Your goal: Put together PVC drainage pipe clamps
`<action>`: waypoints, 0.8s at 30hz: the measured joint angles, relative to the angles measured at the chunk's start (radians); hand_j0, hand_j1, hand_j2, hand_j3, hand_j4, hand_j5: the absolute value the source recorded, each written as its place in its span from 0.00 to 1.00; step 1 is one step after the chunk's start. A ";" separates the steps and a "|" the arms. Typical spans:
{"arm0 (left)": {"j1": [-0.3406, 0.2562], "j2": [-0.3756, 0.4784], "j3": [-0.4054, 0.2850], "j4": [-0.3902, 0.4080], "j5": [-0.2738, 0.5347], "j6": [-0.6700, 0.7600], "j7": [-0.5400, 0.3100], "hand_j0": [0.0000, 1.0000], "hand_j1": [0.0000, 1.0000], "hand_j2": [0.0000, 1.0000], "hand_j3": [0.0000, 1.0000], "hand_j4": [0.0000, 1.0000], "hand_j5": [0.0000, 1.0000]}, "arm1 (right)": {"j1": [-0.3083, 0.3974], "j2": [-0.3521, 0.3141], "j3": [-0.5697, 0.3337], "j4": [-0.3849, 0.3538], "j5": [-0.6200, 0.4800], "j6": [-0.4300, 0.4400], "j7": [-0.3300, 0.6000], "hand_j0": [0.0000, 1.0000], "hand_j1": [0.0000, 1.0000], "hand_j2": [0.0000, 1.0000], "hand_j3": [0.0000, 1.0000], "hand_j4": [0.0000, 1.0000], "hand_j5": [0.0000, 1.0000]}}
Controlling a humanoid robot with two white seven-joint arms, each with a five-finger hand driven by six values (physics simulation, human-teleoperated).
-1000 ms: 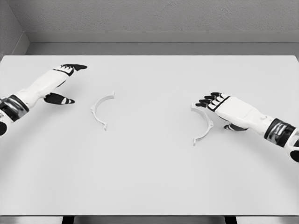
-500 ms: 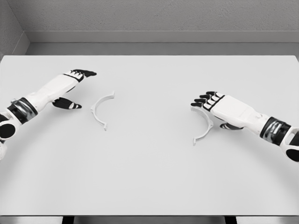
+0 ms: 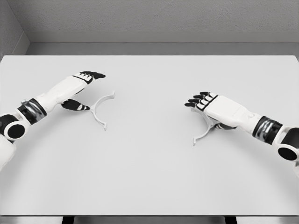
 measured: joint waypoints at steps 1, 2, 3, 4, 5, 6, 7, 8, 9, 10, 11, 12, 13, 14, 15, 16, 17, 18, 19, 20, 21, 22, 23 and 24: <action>0.000 -0.003 0.000 0.000 0.000 0.000 0.000 1.00 1.00 1.00 1.00 1.00 1.00 | -0.002 0.001 0.004 0.000 0.000 0.003 0.000 1.00 1.00 1.00 1.00 1.00 1.00; 0.000 -0.007 0.000 0.000 0.000 0.000 0.000 1.00 1.00 1.00 1.00 1.00 1.00 | -0.008 0.002 0.008 -0.001 0.000 0.006 0.000 1.00 1.00 1.00 1.00 1.00 1.00; 0.000 -0.010 0.000 0.000 -0.002 0.000 0.000 1.00 1.00 1.00 1.00 1.00 1.00 | -0.012 0.002 0.014 -0.001 0.000 0.009 0.000 1.00 1.00 1.00 1.00 1.00 1.00; 0.000 -0.014 0.000 -0.001 -0.005 0.000 0.000 1.00 1.00 1.00 1.00 1.00 1.00 | -0.014 0.003 0.020 -0.001 0.000 0.012 0.000 1.00 1.00 1.00 1.00 1.00 1.00; 0.000 -0.018 0.000 -0.001 -0.008 0.000 0.000 1.00 1.00 1.00 1.00 1.00 1.00 | -0.014 0.004 0.024 -0.001 0.000 0.014 0.000 1.00 1.00 1.00 1.00 1.00 1.00; 0.000 -0.021 0.000 -0.001 -0.011 0.000 0.000 1.00 1.00 1.00 1.00 1.00 1.00 | -0.014 0.005 0.026 -0.002 0.000 0.016 0.000 1.00 1.00 1.00 1.00 1.00 1.00; 0.000 -0.024 -0.001 -0.001 -0.012 0.000 0.000 1.00 1.00 1.00 1.00 1.00 1.00 | -0.014 0.007 0.028 -0.002 -0.001 0.017 0.000 1.00 1.00 1.00 1.00 1.00 1.00; 0.000 -0.027 -0.002 -0.002 -0.013 0.000 0.000 1.00 1.00 1.00 1.00 1.00 1.00 | -0.014 0.008 0.030 -0.002 -0.001 0.018 0.000 1.00 1.00 1.00 1.00 1.00 1.00; 0.000 -0.031 -0.003 -0.002 -0.015 0.000 0.000 1.00 1.00 1.00 1.00 1.00 1.00 | -0.014 0.009 0.031 -0.002 -0.001 0.019 0.000 1.00 1.00 1.00 1.00 1.00 1.00; 0.000 -0.034 -0.004 -0.002 -0.017 0.000 0.000 1.00 1.00 1.00 1.00 1.00 1.00 | -0.014 0.009 0.032 -0.002 -0.001 0.019 -0.001 1.00 1.00 1.00 1.00 1.00 1.00; 0.002 -0.037 -0.004 -0.003 -0.018 0.000 0.000 1.00 1.00 1.00 1.00 1.00 1.00 | -0.014 0.010 0.033 -0.002 -0.001 0.020 -0.001 1.00 1.00 1.00 1.00 1.00 1.00; 0.003 -0.041 -0.005 -0.005 -0.019 0.000 0.000 1.00 1.00 1.00 1.00 1.00 1.00 | -0.014 0.011 0.033 -0.002 -0.001 0.020 -0.001 1.00 1.00 1.00 1.00 1.00 1.00; 0.003 -0.045 -0.005 -0.006 -0.020 0.000 0.000 1.00 1.00 1.00 1.00 1.00 1.00 | -0.014 0.012 0.034 -0.003 0.000 0.020 -0.001 1.00 1.00 1.00 1.00 1.00 1.00; 0.002 -0.048 -0.006 -0.007 -0.021 0.000 0.000 1.00 1.00 1.00 1.00 1.00 1.00 | -0.020 0.014 0.035 -0.003 0.000 0.020 0.000 1.00 1.00 1.00 1.00 1.00 1.00; 0.000 -0.050 -0.005 -0.007 -0.021 0.000 0.000 1.00 1.00 1.00 1.00 1.00 1.00 | -0.021 0.015 0.037 -0.003 0.000 0.020 0.000 1.00 1.00 1.00 1.00 1.00 1.00; 0.000 -0.050 -0.004 -0.007 -0.021 0.000 0.000 1.00 1.00 1.00 1.00 1.00 1.00 | -0.021 0.017 0.039 -0.003 0.000 0.020 0.000 1.00 1.00 1.00 1.00 1.00 1.00; -0.002 -0.049 -0.001 -0.006 -0.021 0.000 0.000 1.00 1.00 1.00 1.00 1.00 1.00 | -0.021 0.019 0.041 -0.003 0.000 0.020 0.002 1.00 1.00 1.00 1.00 1.00 1.00; -0.003 -0.047 0.001 -0.004 -0.021 0.000 0.000 1.00 1.00 1.00 1.00 1.00 1.00 | -0.029 0.021 0.044 -0.003 0.000 0.020 0.006 1.00 1.00 1.00 1.00 1.00 1.00; -0.017 -0.045 0.004 -0.002 -0.021 0.000 0.000 1.00 1.00 1.00 1.00 1.00 1.00 | -0.029 0.023 0.045 -0.003 0.000 0.021 0.010 1.00 1.00 1.00 1.00 1.00 1.00; -0.026 -0.044 0.005 0.002 -0.021 0.000 0.000 1.00 1.00 1.00 1.00 1.00 1.00 | -0.029 0.024 0.046 -0.003 0.000 0.021 0.012 1.00 1.00 1.00 1.00 1.00 1.00; -0.041 -0.043 0.005 0.013 -0.020 0.000 0.000 1.00 1.00 1.00 1.00 1.00 1.00 | -0.029 0.024 0.047 -0.003 0.000 0.021 0.014 1.00 1.00 1.00 1.00 1.00 1.00; -0.058 -0.043 0.004 0.026 -0.020 0.000 0.000 1.00 1.00 1.00 1.00 1.00 1.00 | -0.031 0.027 0.048 -0.003 0.000 0.021 0.016 1.00 1.00 1.00 1.00 1.00 1.00; -0.060 -0.045 0.002 0.040 -0.021 0.000 0.000 1.00 1.00 1.00 1.00 1.00 1.00 | -0.034 0.031 0.048 -0.003 0.000 0.021 0.017 1.00 1.00 1.00 1.00 1.00 1.00; -0.063 -0.047 0.000 0.050 -0.022 0.000 0.000 1.00 1.00 1.00 1.00 1.00 1.00 | -0.035 0.034 0.051 -0.003 0.001 0.021 0.018 1.00 1.00 1.00 1.00 1.00 1.00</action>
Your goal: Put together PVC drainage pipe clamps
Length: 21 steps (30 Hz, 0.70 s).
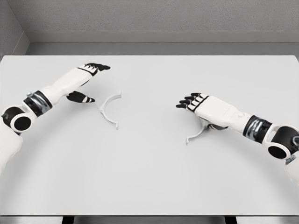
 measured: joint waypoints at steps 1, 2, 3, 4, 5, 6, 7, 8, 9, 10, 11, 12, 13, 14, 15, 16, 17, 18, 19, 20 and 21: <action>0.000 -0.002 -0.002 0.008 -0.001 0.000 0.000 1.00 1.00 1.00 1.00 1.00 1.00 | -0.003 0.003 0.004 0.000 0.001 0.000 0.000 1.00 1.00 1.00 1.00 1.00 1.00; 0.000 -0.004 -0.003 0.014 -0.001 0.000 0.000 1.00 1.00 1.00 1.00 1.00 1.00 | -0.008 0.005 0.008 0.000 0.001 0.001 0.001 1.00 1.00 1.00 1.00 1.00 1.00; 0.000 -0.008 -0.004 0.020 -0.002 0.000 0.000 1.00 1.00 1.00 1.00 1.00 1.00 | -0.014 0.007 0.013 0.000 0.001 0.002 0.001 1.00 1.00 1.00 1.00 1.00 1.00; -0.002 -0.013 -0.006 0.025 -0.002 0.000 0.000 1.00 1.00 1.00 1.00 1.00 1.00 | -0.014 0.009 0.017 0.000 0.001 0.003 0.002 1.00 1.00 1.00 1.00 1.00 1.00; -0.002 -0.018 -0.009 0.030 -0.002 0.000 0.000 1.00 1.00 1.00 1.00 1.00 1.00 | -0.014 0.010 0.020 0.000 0.001 0.004 0.002 1.00 1.00 1.00 1.00 1.00 1.00; -0.002 -0.021 -0.013 0.033 -0.003 0.000 0.000 1.00 1.00 1.00 1.00 1.00 1.00 | -0.014 0.013 0.022 0.000 0.001 0.005 0.001 1.00 1.00 1.00 1.00 1.00 1.00; -0.002 -0.025 -0.015 0.034 -0.004 0.000 0.000 1.00 1.00 1.00 1.00 1.00 1.00 | -0.014 0.015 0.025 -0.001 0.001 0.005 0.001 1.00 1.00 1.00 1.00 1.00 1.00; -0.002 -0.029 -0.017 0.036 -0.004 0.000 0.000 1.00 1.00 1.00 1.00 1.00 1.00 | -0.015 0.018 0.028 -0.001 0.001 0.005 0.002 1.00 1.00 1.00 1.00 1.00 1.00; -0.002 -0.031 -0.019 0.036 -0.004 0.000 0.000 1.00 1.00 1.00 1.00 1.00 1.00 | -0.020 0.020 0.031 -0.001 0.001 0.005 0.002 1.00 1.00 1.00 1.00 1.00 1.00; -0.002 -0.033 -0.021 0.036 -0.005 0.000 0.000 1.00 1.00 1.00 1.00 1.00 1.00 | -0.021 0.022 0.034 -0.001 0.001 0.005 0.003 1.00 1.00 1.00 1.00 1.00 1.00; -0.002 -0.035 -0.023 0.036 -0.005 0.000 0.000 1.00 1.00 1.00 1.00 1.00 1.00 | -0.025 0.023 0.036 -0.002 0.001 0.006 0.003 1.00 1.00 1.00 1.00 1.00 1.00; -0.002 -0.036 -0.024 0.036 -0.005 0.000 0.000 1.00 1.00 1.00 1.00 1.00 1.00 | -0.029 0.025 0.038 -0.002 0.001 0.006 0.004 1.00 1.00 1.00 1.00 1.00 1.00; 0.000 -0.036 -0.025 0.035 -0.006 0.000 0.000 1.00 1.00 1.00 1.00 1.00 1.00 | -0.031 0.028 0.039 -0.002 0.001 0.006 0.004 1.00 1.00 1.00 1.00 1.00 1.00; 0.000 -0.037 -0.026 0.034 -0.006 0.000 0.000 1.00 1.00 1.00 1.00 1.00 1.00 | -0.032 0.031 0.041 -0.002 0.002 0.006 0.005 1.00 1.00 1.00 1.00 1.00 1.00; 0.002 -0.039 -0.027 0.033 -0.006 0.000 0.000 1.00 1.00 1.00 1.00 1.00 1.00 | -0.034 0.034 0.041 -0.002 0.005 0.006 0.005 1.00 1.00 1.00 1.00 1.00 1.00; 0.002 -0.042 -0.029 0.032 -0.007 0.000 0.000 1.00 1.00 1.00 1.00 1.00 1.00 | -0.037 0.038 0.042 -0.002 0.008 0.006 0.005 1.00 1.00 1.00 1.00 1.00 1.00; 0.002 -0.044 -0.031 0.031 -0.007 0.000 0.000 1.00 1.00 1.00 1.00 1.00 1.00 | -0.037 0.042 0.042 -0.002 0.011 0.006 0.006 1.00 1.00 1.00 1.00 1.00 1.00; 0.002 -0.046 -0.033 0.030 -0.007 0.000 0.000 1.00 1.00 1.00 1.00 1.00 1.00 | -0.044 0.046 0.044 -0.002 0.012 0.006 0.006 1.00 1.00 1.00 1.00 1.00 1.00; 0.002 -0.047 -0.036 0.029 -0.008 0.000 0.000 1.00 1.00 1.00 1.00 1.00 1.00 | -0.051 0.049 0.049 -0.002 0.014 0.009 0.006 1.00 1.00 1.00 1.00 1.00 1.00; 0.002 -0.048 -0.038 0.028 -0.009 0.000 0.000 1.00 1.00 1.00 1.00 1.00 1.00 | -0.055 0.051 0.055 -0.001 0.017 0.012 0.007 1.00 1.00 1.00 1.00 1.00 1.00; 0.003 -0.051 -0.039 0.027 -0.012 0.000 0.000 1.00 1.00 1.00 1.00 1.00 1.00 | -0.057 0.054 0.059 -0.001 0.018 0.014 0.007 1.00 1.00 1.00 1.00 1.00 1.00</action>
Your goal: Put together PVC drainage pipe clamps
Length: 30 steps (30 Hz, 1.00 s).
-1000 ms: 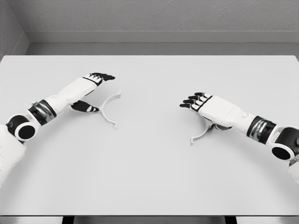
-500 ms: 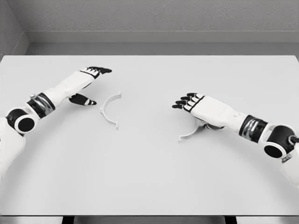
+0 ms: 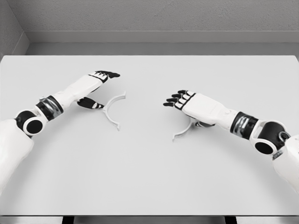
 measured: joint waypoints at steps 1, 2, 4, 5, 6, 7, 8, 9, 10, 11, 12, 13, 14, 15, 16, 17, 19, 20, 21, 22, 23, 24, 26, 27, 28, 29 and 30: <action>0.002 -0.004 -0.001 -0.001 -0.004 0.000 0.000 1.00 1.00 1.00 1.00 1.00 1.00 | -0.003 0.003 0.004 0.000 0.001 0.002 0.000 1.00 1.00 1.00 1.00 1.00 1.00; 0.003 -0.008 -0.002 -0.003 -0.008 0.000 0.000 1.00 1.00 1.00 1.00 1.00 1.00 | -0.009 0.007 0.006 0.001 0.002 0.003 0.000 1.00 1.00 1.00 1.00 1.00 1.00; 0.005 -0.014 -0.002 -0.008 -0.016 0.000 0.001 1.00 1.00 1.00 1.00 1.00 1.00 | -0.031 0.015 0.020 0.002 0.004 0.009 0.000 1.00 1.00 1.00 1.00 1.00 1.00; 0.006 -0.017 -0.003 -0.009 -0.019 0.000 0.002 1.00 1.00 1.00 1.00 1.00 1.00 | -0.035 0.017 0.030 0.003 0.006 0.013 0.000 1.00 1.00 1.00 1.00 1.00 1.00; 0.008 -0.021 -0.003 -0.010 -0.022 0.001 0.002 1.00 1.00 1.00 1.00 1.00 1.00 | -0.035 0.020 0.037 0.003 0.007 0.016 0.000 1.00 1.00 1.00 1.00 1.00 1.00; 0.009 -0.024 -0.003 -0.012 -0.024 0.001 0.003 1.00 1.00 1.00 1.00 1.00 1.00 | -0.035 0.021 0.042 0.004 0.007 0.018 0.000 1.00 1.00 1.00 1.00 1.00 1.00; 0.009 -0.027 -0.003 -0.015 -0.025 0.001 0.002 1.00 1.00 1.00 1.00 1.00 1.00 | -0.035 0.022 0.046 0.004 0.008 0.020 0.000 1.00 1.00 1.00 1.00 1.00 1.00; 0.009 -0.030 -0.004 -0.018 -0.026 0.001 0.002 1.00 1.00 1.00 1.00 1.00 1.00 | -0.035 0.023 0.049 0.004 0.008 0.021 0.000 1.00 1.00 1.00 1.00 1.00 1.00; 0.009 -0.032 -0.004 -0.020 -0.029 0.001 0.002 1.00 1.00 1.00 1.00 1.00 1.00 | -0.035 0.023 0.051 0.004 0.008 0.021 0.000 1.00 1.00 1.00 1.00 1.00 1.00; 0.009 -0.033 -0.004 -0.021 -0.031 0.001 0.002 1.00 1.00 1.00 1.00 1.00 1.00 | -0.035 0.023 0.052 0.004 0.008 0.022 0.000 1.00 1.00 1.00 1.00 1.00 1.00; 0.009 -0.033 -0.004 -0.022 -0.033 0.001 0.003 1.00 1.00 1.00 1.00 1.00 1.00 | -0.035 0.024 0.053 0.004 0.008 0.022 0.000 1.00 1.00 1.00 1.00 1.00 1.00; 0.006 -0.032 -0.003 -0.023 -0.031 0.001 0.002 1.00 1.00 1.00 1.00 1.00 1.00 | -0.035 0.024 0.055 0.004 0.008 0.023 0.000 1.00 1.00 1.00 1.00 1.00 1.00; 0.003 -0.031 -0.001 -0.023 -0.029 0.000 0.002 1.00 1.00 1.00 1.00 1.00 1.00 | -0.035 0.025 0.059 0.004 0.008 0.026 0.000 1.00 1.00 1.00 1.00 1.00 1.00; 0.000 -0.029 0.001 -0.022 -0.027 0.000 0.001 1.00 1.00 1.00 1.00 1.00 1.00 | -0.037 0.025 0.063 0.003 0.008 0.031 0.000 1.00 1.00 1.00 1.00 1.00 1.00; -0.003 -0.027 0.004 -0.021 -0.026 0.000 0.001 1.00 1.00 1.00 1.00 1.00 1.00 | -0.037 0.026 0.067 0.003 0.009 0.034 0.000 1.00 1.00 1.00 1.00 1.00 1.00; -0.005 -0.025 0.006 -0.020 -0.024 0.000 0.001 1.00 1.00 1.00 1.00 1.00 1.00 | -0.037 0.031 0.070 0.002 0.009 0.037 0.000 1.00 1.00 1.00 1.00 1.00 1.00; -0.005 -0.023 0.009 -0.017 -0.023 0.000 0.001 1.00 1.00 1.00 1.00 1.00 1.00 | -0.043 0.036 0.073 0.002 0.008 0.040 0.000 1.00 1.00 1.00 1.00 1.00 1.00; -0.005 -0.020 0.010 -0.016 -0.023 0.000 0.001 1.00 1.00 1.00 1.00 1.00 1.00 | -0.041 0.037 0.074 0.002 0.008 0.041 0.000 1.00 1.00 1.00 1.00 1.00 1.00; -0.006 -0.018 0.010 -0.015 -0.022 0.000 0.001 1.00 1.00 1.00 1.00 1.00 1.00 | -0.041 0.038 0.074 0.002 0.008 0.042 0.000 1.00 1.00 1.00 1.00 1.00 1.00; -0.005 -0.017 0.011 -0.014 -0.022 0.000 0.001 1.00 1.00 1.00 1.00 1.00 1.00 | -0.040 0.037 0.073 0.002 0.008 0.042 0.000 1.00 1.00 1.00 1.00 1.00 1.00; -0.006 -0.015 0.011 -0.014 -0.022 0.000 0.001 1.00 1.00 1.00 1.00 1.00 1.00 | -0.038 0.034 0.070 0.002 0.008 0.041 -0.001 1.00 1.00 1.00 1.00 1.00 1.00; -0.006 -0.014 0.011 -0.014 -0.022 0.000 0.001 1.00 1.00 1.00 1.00 1.00 1.00 | -0.040 0.028 0.068 0.002 0.007 0.041 -0.001 1.00 1.00 1.00 1.00 1.00 1.00; -0.006 -0.013 0.011 -0.013 -0.022 0.000 0.001 1.00 1.00 1.00 1.00 1.00 1.00 | -0.038 0.013 0.065 0.003 0.006 0.040 -0.001 1.00 1.00 1.00 1.00 1.00 1.00; -0.006 -0.013 0.011 -0.013 -0.022 0.000 0.001 1.00 1.00 1.00 1.00 1.00 1.00 | -0.037 0.005 0.064 0.003 0.006 0.040 -0.001 1.00 1.00 1.00 1.00 1.00 1.00; -0.008 -0.009 0.012 -0.012 -0.021 0.000 0.001 1.00 1.00 1.00 1.00 1.00 1.00 | -0.035 -0.002 0.064 0.004 0.005 0.039 -0.001 1.00 1.00 1.00 1.00 1.00 1.00; -0.008 -0.003 0.012 -0.012 -0.021 0.000 0.001 1.00 1.00 1.00 1.00 1.00 1.00 | -0.034 -0.011 0.063 0.004 0.004 0.039 -0.001 1.00 1.00 1.00 1.00 1.00 1.00; -0.008 0.002 0.011 -0.012 -0.021 0.000 0.001 1.00 1.00 1.00 1.00 1.00 1.00 | -0.032 -0.020 0.063 0.004 0.003 0.039 -0.001 1.00 1.00 1.00 1.00 1.00 1.00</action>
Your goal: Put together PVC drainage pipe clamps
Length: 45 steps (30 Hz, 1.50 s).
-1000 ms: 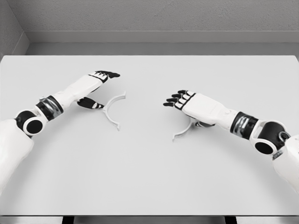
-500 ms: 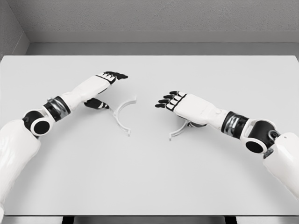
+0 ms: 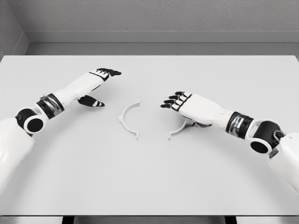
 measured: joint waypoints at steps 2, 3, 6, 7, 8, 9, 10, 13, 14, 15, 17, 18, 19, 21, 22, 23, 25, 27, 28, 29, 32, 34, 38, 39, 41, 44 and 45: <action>0.002 0.006 -0.002 0.000 0.000 0.000 0.000 1.00 1.00 1.00 1.00 1.00 1.00 | -0.002 -0.016 -0.001 0.000 -0.002 0.000 0.000 1.00 1.00 1.00 1.00 1.00 1.00; 0.003 0.007 -0.004 -0.001 0.001 0.000 0.000 1.00 1.00 1.00 1.00 1.00 1.00 | -0.003 -0.020 -0.005 0.001 -0.002 0.000 0.000 1.00 1.00 1.00 1.00 1.00 1.00; 0.005 0.010 -0.008 -0.006 0.003 0.000 0.000 1.00 1.00 1.00 1.00 1.00 1.00 | -0.005 -0.027 -0.023 0.004 -0.002 0.002 0.000 1.00 1.00 1.00 1.00 1.00 1.00; 0.005 0.011 -0.010 -0.008 0.004 0.000 0.000 1.00 1.00 1.00 1.00 1.00 1.00 | -0.006 -0.026 -0.027 0.005 -0.001 0.002 0.000 1.00 1.00 1.00 1.00 1.00 1.00; 0.002 0.012 -0.012 -0.011 0.004 0.000 0.000 1.00 1.00 1.00 1.00 1.00 1.00 | -0.006 -0.025 -0.029 0.006 -0.001 0.003 0.000 1.00 1.00 1.00 1.00 1.00 1.00; 0.002 0.012 -0.013 -0.014 0.004 0.000 0.000 1.00 1.00 1.00 1.00 1.00 1.00 | -0.008 -0.024 -0.030 0.006 -0.001 0.003 0.000 1.00 1.00 1.00 1.00 1.00 1.00; 0.000 0.013 -0.014 -0.016 0.004 0.000 0.000 1.00 1.00 1.00 1.00 1.00 1.00 | -0.009 -0.022 -0.030 0.007 -0.001 0.004 0.000 1.00 1.00 1.00 1.00 1.00 1.00; -0.012 0.015 -0.015 -0.026 0.005 0.000 0.000 1.00 1.00 1.00 1.00 1.00 1.00 | -0.015 -0.009 -0.027 0.013 0.001 0.007 0.001 1.00 1.00 1.00 1.00 1.00 1.00; -0.012 0.016 -0.016 -0.029 0.005 0.000 0.000 1.00 1.00 1.00 1.00 1.00 1.00 | -0.023 -0.001 -0.026 0.019 0.001 0.008 0.001 1.00 1.00 1.00 1.00 1.00 1.00; -0.018 0.016 -0.016 -0.032 0.006 0.000 0.000 1.00 1.00 1.00 1.00 1.00 1.00 | -0.026 0.005 -0.025 0.025 0.002 0.009 0.001 1.00 1.00 1.00 1.00 1.00 1.00; -0.018 0.017 -0.015 -0.042 0.006 0.000 0.001 1.00 1.00 1.00 1.00 1.00 1.00 | -0.028 0.017 -0.021 0.035 0.003 0.010 0.001 1.00 1.00 1.00 1.00 1.00 1.00; -0.018 0.018 -0.015 -0.045 0.006 0.000 0.001 1.00 1.00 1.00 1.00 1.00 1.00 | -0.028 0.023 -0.019 0.041 0.003 0.010 0.001 1.00 1.00 1.00 1.00 1.00 1.00; -0.018 0.019 -0.015 -0.048 0.006 0.000 0.001 1.00 1.00 1.00 1.00 1.00 1.00 | -0.029 0.026 -0.018 0.045 0.004 0.010 0.001 1.00 1.00 1.00 1.00 1.00 1.00; -0.018 0.024 -0.015 -0.050 0.006 0.000 0.001 1.00 1.00 1.00 1.00 1.00 1.00 | -0.035 0.032 -0.016 0.053 0.004 0.010 0.001 1.00 1.00 1.00 1.00 1.00 1.00; -0.018 0.025 -0.015 -0.051 0.006 0.000 0.001 1.00 1.00 1.00 1.00 1.00 1.00 | -0.038 0.034 -0.015 0.058 0.004 0.010 0.001 1.00 1.00 1.00 1.00 1.00 1.00; -0.018 0.026 -0.015 -0.052 0.006 0.000 0.001 1.00 1.00 1.00 1.00 1.00 1.00 | -0.040 0.037 -0.012 0.062 0.005 0.010 0.001 1.00 1.00 1.00 1.00 1.00 1.00; -0.018 0.028 -0.016 -0.052 0.004 0.000 0.002 1.00 1.00 1.00 1.00 1.00 1.00 | -0.041 0.042 -0.009 0.066 0.005 0.010 0.001 1.00 1.00 1.00 1.00 1.00 1.00; -0.018 0.028 -0.016 -0.051 0.002 0.000 0.002 1.00 1.00 1.00 1.00 1.00 1.00 | -0.041 0.046 -0.006 0.067 0.005 0.011 0.001 1.00 1.00 1.00 1.00 1.00 1.00; -0.018 0.028 -0.016 -0.051 0.000 0.000 0.001 1.00 1.00 1.00 1.00 1.00 1.00 | -0.041 0.049 -0.004 0.067 0.005 0.011 0.001 1.00 1.00 1.00 1.00 1.00 1.00; -0.018 0.028 -0.020 -0.051 -0.001 0.000 0.001 1.00 1.00 1.00 1.00 1.00 1.00 | -0.041 0.052 -0.002 0.067 0.005 0.011 0.002 1.00 1.00 1.00 1.00 1.00 1.00; -0.018 0.024 -0.052 -0.055 -0.003 0.000 0.002 1.00 1.00 1.00 1.00 1.00 1.00 | -0.041 0.060 0.003 0.066 0.005 0.012 0.003 1.00 1.00 1.00 1.00 1.00 1.00; -0.012 0.022 -0.069 -0.068 -0.004 0.000 0.001 1.00 1.00 1.00 1.00 1.00 1.00 | -0.052 0.069 0.006 0.065 0.005 0.012 0.014 1.00 1.00 1.00 1.00 1.00 1.00; 0.005 0.026 -0.092 -0.112 -0.004 0.000 0.001 1.00 1.00 1.00 1.00 1.00 1.00 | -0.057 0.083 0.016 0.064 0.005 0.015 0.025 1.00 1.00 1.00 1.00 1.00 1.00; 0.005 0.028 -0.094 -0.122 -0.003 0.000 0.001 1.00 1.00 1.00 1.00 1.00 1.00 | -0.058 0.085 0.019 0.064 0.005 0.016 0.026 1.00 1.00 1.00 1.00 1.00 1.00; 0.014 0.035 -0.098 -0.138 -0.001 0.000 0.001 1.00 1.00 1.00 1.00 1.00 1.00 | -0.063 0.088 0.025 0.065 0.005 0.019 0.028 1.00 1.00 1.00 1.00 1.00 1.00; 0.023 0.046 -0.100 -0.164 0.002 0.000 0.001 1.00 1.00 1.00 1.00 1.00 1.00 | -0.064 0.095 0.032 0.065 0.005 0.020 0.028 1.00 1.00 1.00 1.00 1.00 1.00; 0.023 0.048 -0.100 -0.169 0.003 0.000 0.001 1.00 1.00 1.00 1.00 1.00 1.00 | -0.064 0.097 0.035 0.066 0.006 0.023 0.028 1.00 1.00 1.00 1.00 1.00 1.00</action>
